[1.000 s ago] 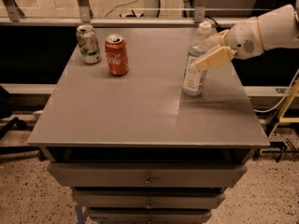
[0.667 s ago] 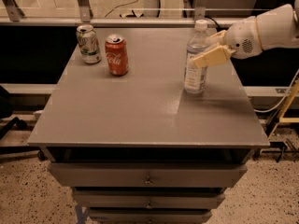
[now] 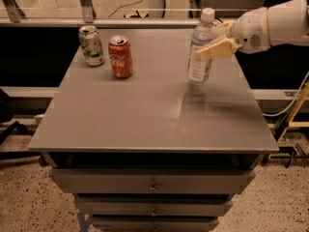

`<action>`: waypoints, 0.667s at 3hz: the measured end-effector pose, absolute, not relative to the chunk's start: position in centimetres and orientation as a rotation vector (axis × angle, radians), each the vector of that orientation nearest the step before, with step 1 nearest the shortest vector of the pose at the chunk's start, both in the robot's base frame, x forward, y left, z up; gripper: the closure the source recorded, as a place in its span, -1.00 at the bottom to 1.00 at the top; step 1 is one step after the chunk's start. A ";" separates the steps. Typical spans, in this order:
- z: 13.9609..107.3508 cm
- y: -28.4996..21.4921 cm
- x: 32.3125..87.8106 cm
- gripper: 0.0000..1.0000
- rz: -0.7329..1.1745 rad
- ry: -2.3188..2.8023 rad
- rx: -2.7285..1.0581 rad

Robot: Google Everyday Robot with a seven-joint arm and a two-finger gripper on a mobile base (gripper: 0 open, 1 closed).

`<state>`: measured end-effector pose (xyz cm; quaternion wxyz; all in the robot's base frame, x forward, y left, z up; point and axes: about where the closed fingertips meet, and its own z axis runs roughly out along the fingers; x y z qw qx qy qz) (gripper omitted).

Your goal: Move blue plastic bottle near coke can

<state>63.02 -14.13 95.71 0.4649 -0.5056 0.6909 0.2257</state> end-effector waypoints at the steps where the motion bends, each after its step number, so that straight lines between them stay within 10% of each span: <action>1: 95.7 -14.0 63.2 1.00 0.550 1.689 -1.246; 2: 95.7 -14.0 63.2 1.00 0.550 1.689 -1.246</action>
Offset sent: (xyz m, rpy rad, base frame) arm 0.0013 0.0017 0.0001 -0.0010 -0.0080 0.0030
